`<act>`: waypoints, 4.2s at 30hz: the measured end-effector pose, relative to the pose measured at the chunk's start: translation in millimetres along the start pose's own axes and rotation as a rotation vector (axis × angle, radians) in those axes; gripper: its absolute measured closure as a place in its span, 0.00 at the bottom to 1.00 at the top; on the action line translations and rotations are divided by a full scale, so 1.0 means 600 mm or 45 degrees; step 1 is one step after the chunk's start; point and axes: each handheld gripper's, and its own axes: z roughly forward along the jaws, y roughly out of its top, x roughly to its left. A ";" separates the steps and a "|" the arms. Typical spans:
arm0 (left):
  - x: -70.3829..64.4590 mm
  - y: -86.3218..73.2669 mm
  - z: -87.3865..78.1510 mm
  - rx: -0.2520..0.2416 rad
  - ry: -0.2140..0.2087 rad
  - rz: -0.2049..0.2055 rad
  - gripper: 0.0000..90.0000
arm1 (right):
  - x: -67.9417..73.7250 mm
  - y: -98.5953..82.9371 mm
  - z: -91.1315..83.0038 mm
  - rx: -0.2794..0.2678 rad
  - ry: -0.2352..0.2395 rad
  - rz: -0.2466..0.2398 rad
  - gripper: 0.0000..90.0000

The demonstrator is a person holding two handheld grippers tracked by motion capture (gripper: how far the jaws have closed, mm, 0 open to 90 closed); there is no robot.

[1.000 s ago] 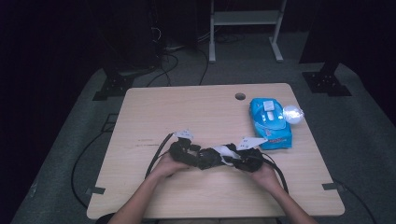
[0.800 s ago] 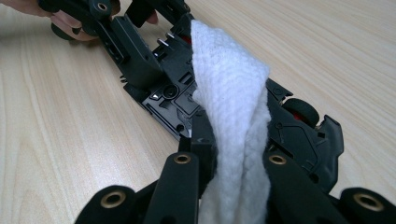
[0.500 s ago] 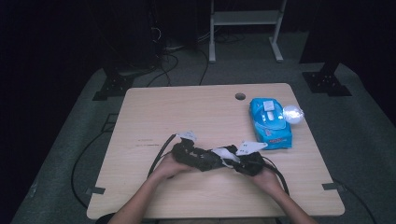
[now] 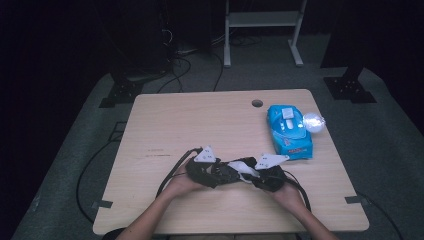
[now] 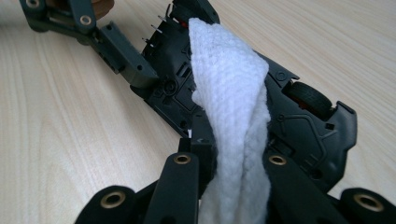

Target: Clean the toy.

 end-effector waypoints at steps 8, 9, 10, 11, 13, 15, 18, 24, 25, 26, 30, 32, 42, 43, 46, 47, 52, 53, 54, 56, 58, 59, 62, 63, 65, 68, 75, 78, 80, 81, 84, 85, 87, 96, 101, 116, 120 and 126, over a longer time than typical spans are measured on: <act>-0.023 0.002 0.002 -0.020 0.135 0.219 0.28 | -0.027 -0.005 -0.034 -0.055 -0.047 0.066 0.90; -0.026 0.003 0.003 -0.022 0.156 0.238 0.28 | -0.028 -0.005 -0.035 -0.058 -0.044 0.072 0.90; -0.029 0.003 0.004 -0.016 0.178 0.268 0.28 | -0.027 -0.005 -0.035 -0.059 -0.044 0.070 0.90; -0.032 0.003 0.005 -0.014 0.206 0.304 0.28 | -0.026 -0.005 -0.034 -0.058 -0.041 0.060 0.90; -0.036 0.004 0.006 -0.006 0.244 0.356 0.28 | -0.022 -0.004 -0.030 -0.052 -0.034 0.055 0.90; -0.043 0.003 0.008 0.007 0.311 0.430 0.28 | -0.021 -0.003 -0.026 -0.050 -0.031 0.052 0.90; -0.047 0.003 0.008 0.005 0.332 0.455 0.30 | -0.022 -0.003 -0.024 -0.051 -0.031 0.053 0.90; -0.053 0.002 0.008 0.007 0.348 0.505 0.31 | -0.023 -0.005 -0.024 -0.049 -0.032 0.062 0.90; -0.053 0.002 0.007 0.004 0.338 0.501 0.31 | -0.023 -0.005 -0.024 -0.048 -0.032 0.062 0.90; -0.054 0.002 0.004 0.000 0.335 0.508 0.32 | -0.023 -0.006 -0.024 -0.048 -0.033 0.064 0.90; -0.053 0.000 -0.004 -0.036 0.304 0.492 0.38 | -0.021 -0.007 -0.024 -0.046 -0.029 0.064 0.90; -0.050 0.000 -0.006 -0.057 0.271 0.449 0.38 | -0.021 -0.008 -0.025 -0.048 -0.027 0.066 0.90; -0.014 -0.009 -0.005 -0.078 0.107 0.173 0.39 | -0.020 -0.010 -0.027 -0.049 -0.021 0.074 0.90; -0.011 -0.009 -0.005 -0.076 0.085 0.156 0.40 | -0.020 -0.010 -0.027 -0.050 -0.019 0.077 0.90; -0.011 -0.010 0.000 -0.061 0.085 0.161 0.47 | -0.020 -0.010 -0.027 -0.051 -0.016 0.078 0.90; -0.011 -0.010 0.001 -0.053 0.094 0.168 0.49 | -0.019 -0.010 -0.026 -0.051 -0.014 0.077 0.90; -0.005 -0.010 0.000 -0.063 0.100 0.150 0.59 | -0.018 -0.005 -0.028 -0.067 -0.001 0.078 0.90; -0.004 -0.011 -0.001 -0.064 0.101 0.147 0.60 | -0.017 -0.002 -0.030 -0.081 0.010 0.082 0.90; -0.004 -0.011 0.000 -0.067 0.104 0.146 0.60 | -0.016 0.001 -0.032 -0.098 0.017 0.085 0.90; -0.003 -0.011 0.000 -0.085 0.098 0.137 0.62 | -0.013 0.013 -0.035 -0.141 0.042 0.090 0.90; -0.003 -0.011 0.003 -0.095 0.104 0.131 0.63 | -0.009 0.031 -0.032 -0.172 0.061 0.071 0.90; -0.003 -0.011 0.003 -0.098 0.101 0.121 0.63 | -0.005 0.042 -0.028 -0.184 0.071 0.070 0.90; -0.001 -0.011 0.003 -0.099 0.096 0.113 0.63 | 0.006 0.074 -0.004 -0.196 0.124 0.054 0.90; -0.001 -0.012 0.003 -0.102 0.092 0.110 0.64 | 0.009 0.083 0.007 -0.189 0.135 0.042 0.90; -0.001 -0.012 0.002 -0.102 0.090 0.111 0.64 | 0.014 0.096 0.029 -0.176 0.143 0.029 0.90; 0.001 -0.013 0.000 -0.099 0.093 0.118 0.64 | 0.014 0.104 0.054 -0.168 0.155 0.042 0.90; 0.005 -0.015 0.000 -0.107 0.095 0.101 0.64 | -0.002 0.092 0.046 -0.153 0.046 0.016 0.89; 0.005 -0.016 0.000 -0.110 0.096 0.094 0.64 | -0.018 0.083 0.034 -0.150 -0.031 0.035 0.90; 0.006 -0.016 0.001 -0.117 0.090 0.088 0.64 | -0.024 0.077 0.030 -0.163 -0.019 0.084 0.90; 0.006 -0.017 0.002 -0.119 0.089 0.085 0.64 | -0.023 0.077 0.031 -0.168 -0.009 0.088 0.90; 0.007 -0.018 0.002 -0.126 0.082 0.069 0.64 | -0.010 0.084 0.040 -0.183 0.047 0.076 0.89; 0.007 -0.018 0.002 -0.126 0.081 0.068 0.64 | -0.005 0.087 0.044 -0.184 0.063 0.071 0.90; 0.008 -0.018 0.001 -0.124 0.079 0.070 0.64 | 0.009 0.092 0.056 -0.174 0.086 0.036 0.89; 0.009 -0.016 0.001 -0.114 0.076 0.076 0.64 | -0.044 0.068 0.012 -0.127 -0.085 0.047 0.90; 0.008 -0.016 0.001 -0.111 0.082 0.090 0.64 | -0.083 0.047 -0.017 -0.153 -0.114 0.153 0.90; 0.014 -0.018 -0.004 -0.097 0.091 0.093 0.64 | -0.092 0.044 -0.027 -0.163 -0.185 0.181 0.90; 0.015 -0.018 -0.004 -0.103 0.085 0.085 0.64 | -0.102 0.038 -0.033 -0.175 -0.160 0.229 0.90; 0.014 -0.019 -0.005 -0.099 0.087 0.089 0.64 | -0.100 0.037 -0.019 -0.175 -0.110 0.228 0.89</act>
